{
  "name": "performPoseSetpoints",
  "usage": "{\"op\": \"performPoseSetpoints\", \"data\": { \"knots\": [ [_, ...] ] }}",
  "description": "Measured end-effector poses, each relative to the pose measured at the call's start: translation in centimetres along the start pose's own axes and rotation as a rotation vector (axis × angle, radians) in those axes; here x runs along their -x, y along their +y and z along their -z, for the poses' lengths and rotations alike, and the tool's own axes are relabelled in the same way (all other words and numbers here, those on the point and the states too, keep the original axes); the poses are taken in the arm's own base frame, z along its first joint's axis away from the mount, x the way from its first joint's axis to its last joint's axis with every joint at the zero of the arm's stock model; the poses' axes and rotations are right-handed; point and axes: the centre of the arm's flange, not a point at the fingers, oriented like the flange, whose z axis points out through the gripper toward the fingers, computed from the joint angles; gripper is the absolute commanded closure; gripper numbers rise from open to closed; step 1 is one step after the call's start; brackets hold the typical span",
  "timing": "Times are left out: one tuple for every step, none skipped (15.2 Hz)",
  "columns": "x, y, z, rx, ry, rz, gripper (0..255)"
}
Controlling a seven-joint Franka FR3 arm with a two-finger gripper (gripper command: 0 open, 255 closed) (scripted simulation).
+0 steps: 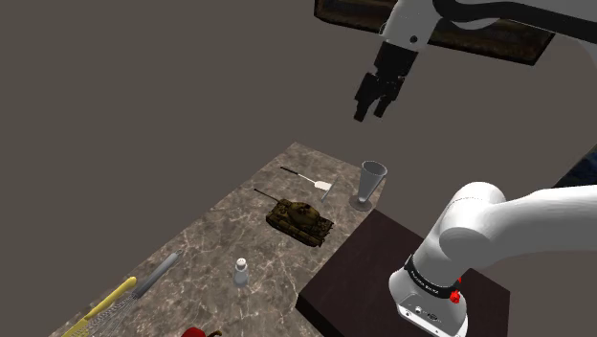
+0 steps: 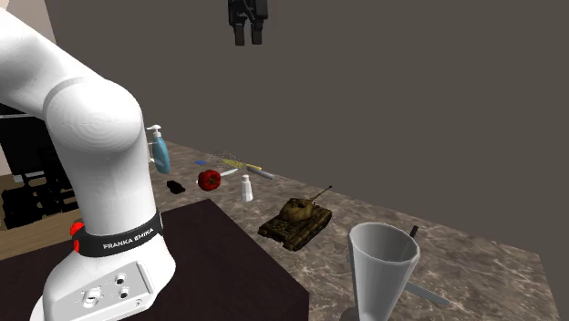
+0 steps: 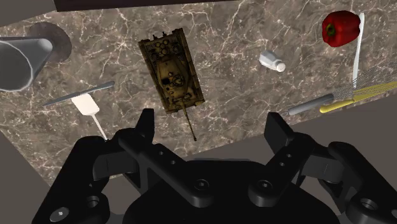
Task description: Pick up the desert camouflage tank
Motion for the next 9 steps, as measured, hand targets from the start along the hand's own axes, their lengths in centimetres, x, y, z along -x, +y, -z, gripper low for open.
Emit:
{"op": "performPoseSetpoints", "data": {
  "knots": [
    [0.0,0.0,0.0,0.000,0.000,0.000,0],
    [-0.3,0.0,-0.6,0.001,-0.002,0.004,0],
    [-0.9,0.1,-1.3,0.002,-0.005,0.011,0],
    [-1.4,0.5,-2.4,0.004,-0.009,0.018,0],
    [-1.9,0.5,-3.7,0.005,-0.012,0.027,0],
    [-2.6,0.5,-4.8,0.007,-0.016,0.036,0],
    [-3.3,0.4,-6.1,0.009,-0.020,0.045,0],
    [-3.7,0.6,-7.1,0.010,-0.023,0.053,0],
    [-4.5,0.6,-8.1,0.012,-0.027,0.062,0]
  ]
}}
